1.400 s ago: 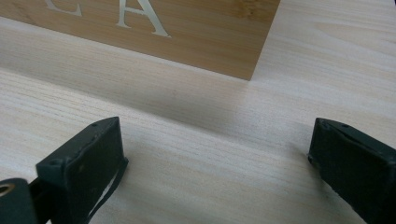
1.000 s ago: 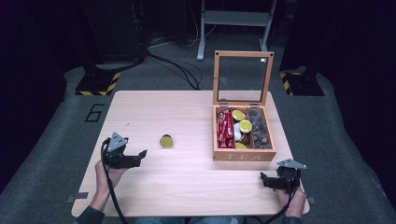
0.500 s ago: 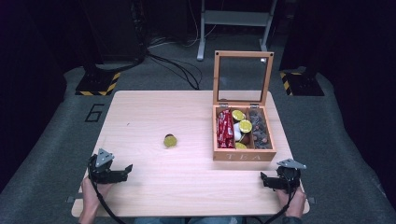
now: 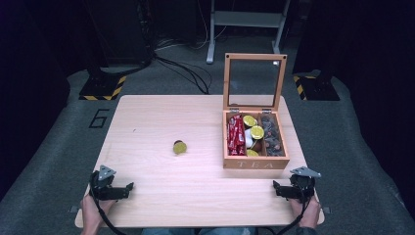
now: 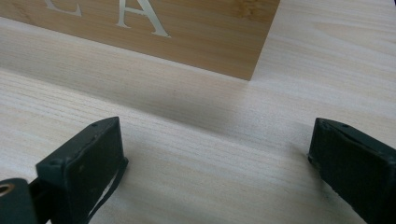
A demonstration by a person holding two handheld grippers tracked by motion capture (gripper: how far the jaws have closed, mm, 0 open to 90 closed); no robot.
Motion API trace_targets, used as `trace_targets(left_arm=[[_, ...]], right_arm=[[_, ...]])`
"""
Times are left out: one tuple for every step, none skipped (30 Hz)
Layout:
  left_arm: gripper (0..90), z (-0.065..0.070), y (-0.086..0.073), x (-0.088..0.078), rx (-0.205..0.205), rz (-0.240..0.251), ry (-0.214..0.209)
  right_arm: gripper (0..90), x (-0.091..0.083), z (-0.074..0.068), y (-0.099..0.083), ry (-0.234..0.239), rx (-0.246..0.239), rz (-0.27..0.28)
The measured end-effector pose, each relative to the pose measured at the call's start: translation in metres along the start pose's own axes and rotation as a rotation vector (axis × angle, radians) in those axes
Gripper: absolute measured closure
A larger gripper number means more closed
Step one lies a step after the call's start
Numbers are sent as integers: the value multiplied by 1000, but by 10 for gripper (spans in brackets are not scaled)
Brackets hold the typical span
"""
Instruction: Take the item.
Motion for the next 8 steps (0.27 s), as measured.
trace_targets(left_arm=[[0,-1,0,0,-2,-7,-2],[0,-1,-1,-1,-3,-13,-4],[0,-1,-1,0,-6,-15,-8],[0,-1,-1,0,-9,-17,-10],[0,-1,0,1,-9,-10,-9],[0,-1,0,1,-8,-11,-10],[0,-1,0,1,-8,-11,-10],[0,-1,0,1,-8,-11,-10]], right_arm=[[25,0,0,0,1,-1,-5],[25,0,0,0,1,1,1],[25,0,0,0,1,1,-5],[25,0,0,0,2,1,-7],[25,0,0,0,1,0,-6],[24,0,0,0,2,0,-5],[23,0,0,0,-1,1,-2],[19,0,0,0,-1,4,-1]])
Point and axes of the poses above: each handheld gripper's, and its own axes: x roughly forward along the jaws, y roughly out of its top, z roughly to its right, the point moved 10 cm from there along x, roughly forward along the jaws, and after that the axes turned 10 degrees about y, right-handed, at the moved point
